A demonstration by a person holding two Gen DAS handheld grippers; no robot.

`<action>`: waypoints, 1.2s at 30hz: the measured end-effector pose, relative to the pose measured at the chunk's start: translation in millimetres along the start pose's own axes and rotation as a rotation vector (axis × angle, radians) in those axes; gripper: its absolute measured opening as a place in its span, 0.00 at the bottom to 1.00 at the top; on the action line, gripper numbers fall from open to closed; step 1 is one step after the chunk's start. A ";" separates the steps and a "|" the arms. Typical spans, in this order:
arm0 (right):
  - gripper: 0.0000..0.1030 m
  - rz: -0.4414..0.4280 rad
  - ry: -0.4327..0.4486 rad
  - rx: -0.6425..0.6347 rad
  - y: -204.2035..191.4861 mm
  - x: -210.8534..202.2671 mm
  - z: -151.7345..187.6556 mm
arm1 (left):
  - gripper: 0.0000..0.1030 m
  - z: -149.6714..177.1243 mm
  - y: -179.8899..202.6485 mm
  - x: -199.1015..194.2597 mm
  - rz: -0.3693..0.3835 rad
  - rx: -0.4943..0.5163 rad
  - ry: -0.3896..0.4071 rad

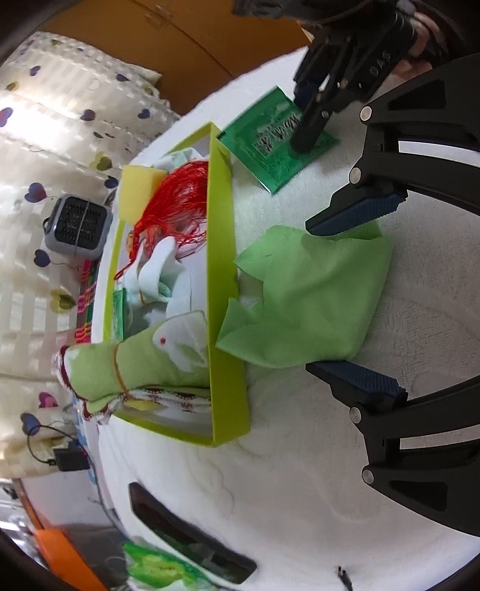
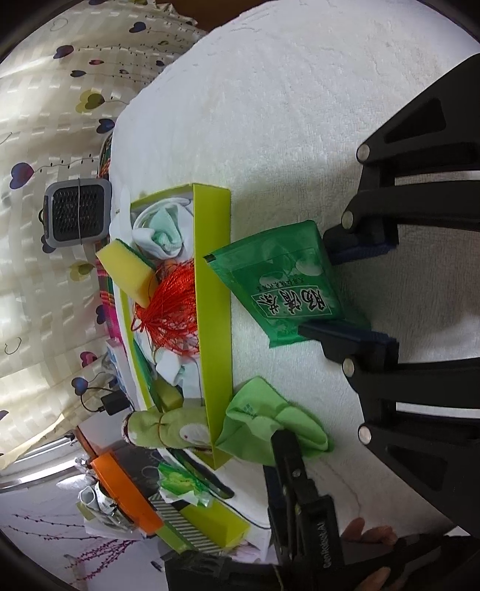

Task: Organize soft objects
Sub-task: 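Grasp the large green tea packet with the right tool, then grasp the light-green cloth with the left tool while the right tool holds the packet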

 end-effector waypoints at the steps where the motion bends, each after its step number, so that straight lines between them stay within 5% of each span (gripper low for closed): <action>1: 0.27 -0.005 0.000 0.001 -0.2 -0.1 0.0 | 0.65 0.3 0.9 0.8 -0.010 0.007 -0.004; 12: 0.20 -0.057 0.005 0.029 0.6 -2.3 -0.1 | 0.62 -1.0 1.5 4.0 -0.077 0.012 0.014; 23: 0.20 -0.062 0.005 0.037 0.7 -2.5 0.4 | 0.17 -4.5 -13.6 -5.5 -0.069 -0.040 0.047; 36: 0.19 -0.067 0.016 0.036 1.9 -8.4 2.0 | 0.12 0.6 -10.4 -15.2 -0.063 -0.036 0.081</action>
Point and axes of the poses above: each gripper's, at about its wrist camera, not at the fingertips, and x roughly the way its jaws point, y to its right, z to its underside, the point moved 8 cm from there along x, roughly the way its jaws point, and after that the axes turned 14 degrees about z, right-handed, at the moved point
